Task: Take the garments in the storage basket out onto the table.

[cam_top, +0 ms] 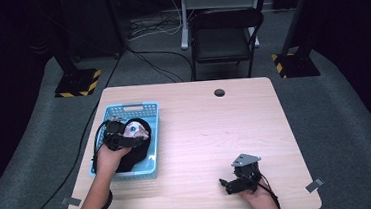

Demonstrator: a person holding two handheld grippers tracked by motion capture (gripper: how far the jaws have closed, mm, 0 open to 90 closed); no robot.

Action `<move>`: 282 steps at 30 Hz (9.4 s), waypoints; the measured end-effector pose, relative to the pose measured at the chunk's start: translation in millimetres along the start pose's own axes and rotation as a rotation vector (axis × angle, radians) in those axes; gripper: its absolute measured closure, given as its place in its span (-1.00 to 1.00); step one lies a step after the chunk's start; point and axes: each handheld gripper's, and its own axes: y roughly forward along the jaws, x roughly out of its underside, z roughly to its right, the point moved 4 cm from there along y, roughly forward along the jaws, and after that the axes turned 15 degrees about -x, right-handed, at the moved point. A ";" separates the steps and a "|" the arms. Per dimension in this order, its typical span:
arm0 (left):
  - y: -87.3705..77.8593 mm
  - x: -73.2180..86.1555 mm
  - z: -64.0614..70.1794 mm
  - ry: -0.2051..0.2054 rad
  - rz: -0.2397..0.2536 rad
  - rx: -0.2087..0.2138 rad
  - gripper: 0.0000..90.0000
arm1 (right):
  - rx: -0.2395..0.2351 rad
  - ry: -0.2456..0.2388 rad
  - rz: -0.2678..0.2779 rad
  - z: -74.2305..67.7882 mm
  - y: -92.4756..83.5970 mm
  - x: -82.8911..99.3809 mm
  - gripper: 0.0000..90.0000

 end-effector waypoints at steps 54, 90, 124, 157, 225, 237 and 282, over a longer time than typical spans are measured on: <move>6.4 3.2 10.6 0.134 -0.106 -0.135 -0.13 | 0.000 0.000 0.000 0.0 0.0 0.0 -1.00; -33.1 1.9 8.6 0.096 0.050 -0.094 -0.08 | 0.000 0.000 0.000 0.0 0.0 0.1 -1.00; -88.4 -5.3 28.9 0.133 0.254 -0.082 -0.07 | 0.000 0.000 0.001 0.0 0.0 0.1 -1.00; -130.3 -10.5 65.6 0.229 0.348 -0.002 -0.07 | 0.001 0.000 0.000 0.0 -0.1 0.1 -1.00; -111.3 9.2 171.6 0.476 0.290 0.267 -0.07 | 0.000 0.000 0.000 0.0 -0.1 0.1 -1.00; -104.5 16.6 189.2 0.507 0.268 0.299 -0.07 | 0.000 -0.001 0.000 0.1 -0.1 0.1 -1.00; -59.7 44.9 222.4 0.567 0.148 0.321 -0.07 | 0.000 -0.001 0.000 0.0 -0.1 0.1 -1.00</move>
